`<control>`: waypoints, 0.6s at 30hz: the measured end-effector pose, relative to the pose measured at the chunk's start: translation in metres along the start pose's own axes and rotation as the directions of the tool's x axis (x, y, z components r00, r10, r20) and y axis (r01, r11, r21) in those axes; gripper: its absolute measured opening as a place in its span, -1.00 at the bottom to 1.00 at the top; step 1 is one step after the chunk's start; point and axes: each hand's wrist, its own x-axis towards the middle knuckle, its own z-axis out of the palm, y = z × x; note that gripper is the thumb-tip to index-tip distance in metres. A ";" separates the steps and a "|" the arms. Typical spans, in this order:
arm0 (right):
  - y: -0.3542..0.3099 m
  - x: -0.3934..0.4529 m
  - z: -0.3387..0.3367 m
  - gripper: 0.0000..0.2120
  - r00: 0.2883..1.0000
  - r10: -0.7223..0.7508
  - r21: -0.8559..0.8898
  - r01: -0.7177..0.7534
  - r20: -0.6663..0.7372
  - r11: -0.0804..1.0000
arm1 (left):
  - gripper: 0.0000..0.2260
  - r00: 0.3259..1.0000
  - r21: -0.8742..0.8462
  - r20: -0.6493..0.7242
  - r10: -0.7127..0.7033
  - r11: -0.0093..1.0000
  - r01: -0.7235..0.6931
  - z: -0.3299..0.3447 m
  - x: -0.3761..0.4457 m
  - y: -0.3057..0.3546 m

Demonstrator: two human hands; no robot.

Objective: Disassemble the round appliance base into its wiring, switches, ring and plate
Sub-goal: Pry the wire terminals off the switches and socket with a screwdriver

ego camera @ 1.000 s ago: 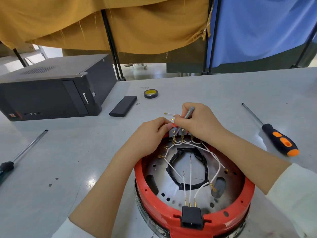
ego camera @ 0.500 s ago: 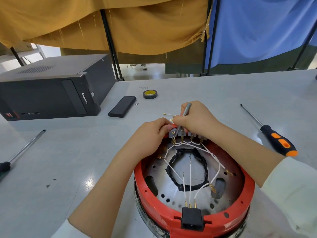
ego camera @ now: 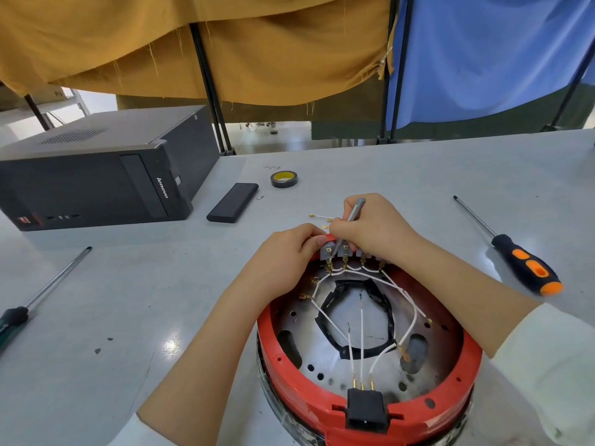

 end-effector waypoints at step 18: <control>0.000 -0.024 -0.036 -0.70 1.000 0.031 0.136 -0.030 -0.003 0.990 | -0.73 0.981 0.118 0.181 -0.066 0.992 0.045 -0.010 0.007 0.011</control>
